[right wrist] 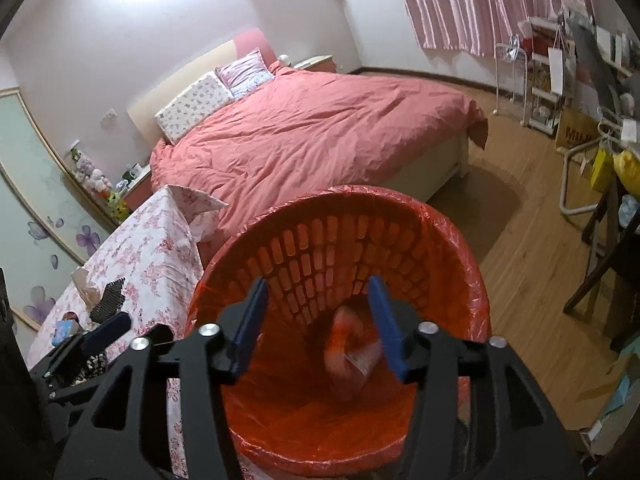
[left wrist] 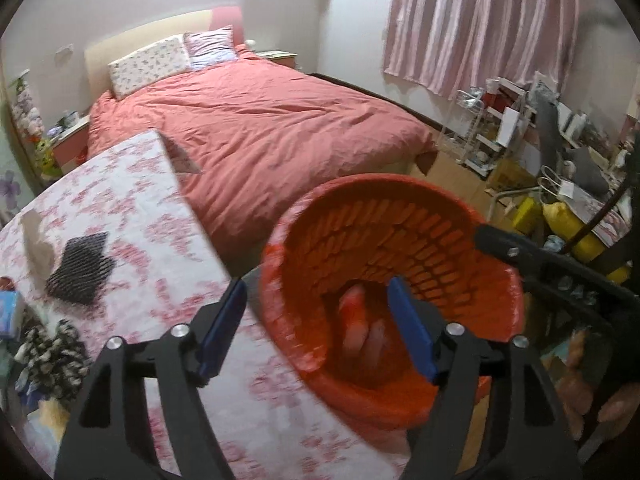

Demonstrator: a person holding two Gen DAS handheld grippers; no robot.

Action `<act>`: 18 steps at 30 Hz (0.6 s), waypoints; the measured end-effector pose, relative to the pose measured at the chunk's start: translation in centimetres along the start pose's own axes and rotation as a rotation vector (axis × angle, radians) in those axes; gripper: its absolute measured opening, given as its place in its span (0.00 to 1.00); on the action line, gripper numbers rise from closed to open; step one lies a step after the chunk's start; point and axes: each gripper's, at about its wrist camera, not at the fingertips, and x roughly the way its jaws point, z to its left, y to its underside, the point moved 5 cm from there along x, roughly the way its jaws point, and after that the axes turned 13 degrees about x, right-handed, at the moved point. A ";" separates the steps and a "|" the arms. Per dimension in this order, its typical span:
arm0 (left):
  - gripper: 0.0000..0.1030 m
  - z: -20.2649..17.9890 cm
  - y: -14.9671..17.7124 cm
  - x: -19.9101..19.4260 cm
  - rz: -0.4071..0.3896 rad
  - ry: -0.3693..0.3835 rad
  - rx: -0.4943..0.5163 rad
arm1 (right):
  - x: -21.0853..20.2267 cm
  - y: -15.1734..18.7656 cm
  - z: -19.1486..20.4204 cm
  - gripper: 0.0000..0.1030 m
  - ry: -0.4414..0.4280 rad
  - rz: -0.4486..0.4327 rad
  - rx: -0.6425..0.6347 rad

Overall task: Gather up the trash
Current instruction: 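Carry the tube and cup to the orange basket and open both tools, then grasp the floral cloth with the right tool while the left tool grasps the snack wrapper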

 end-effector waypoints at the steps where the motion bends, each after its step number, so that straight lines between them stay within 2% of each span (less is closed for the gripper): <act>1: 0.77 0.6 0.3 -0.3 0.000 -0.018 -0.009 | -0.3 -0.2 0.2 0.59 0.005 -0.011 -0.009; 3: 0.85 1.9 1.1 -1.4 -0.007 -0.072 -0.027 | -0.8 -0.2 0.8 0.63 0.015 -0.032 -0.040; 5: 0.88 2.9 1.8 -2.6 -0.016 -0.118 -0.033 | -1.1 -0.2 1.6 0.73 0.026 -0.051 -0.072; 9: 0.92 6.3 4.5 -5.4 -0.028 -0.227 -0.049 | -1.8 1.2 4.1 0.82 0.041 -0.092 -0.153; 12: 0.92 9.0 6.5 -7.2 -0.025 -0.275 -0.078 | -1.8 2.7 6.3 0.84 0.033 -0.103 -0.214; 18: 0.92 15.1 11.4 -10.7 -0.008 -0.368 -0.182 | -1.5 6.4 10.7 0.84 -0.021 -0.066 -0.312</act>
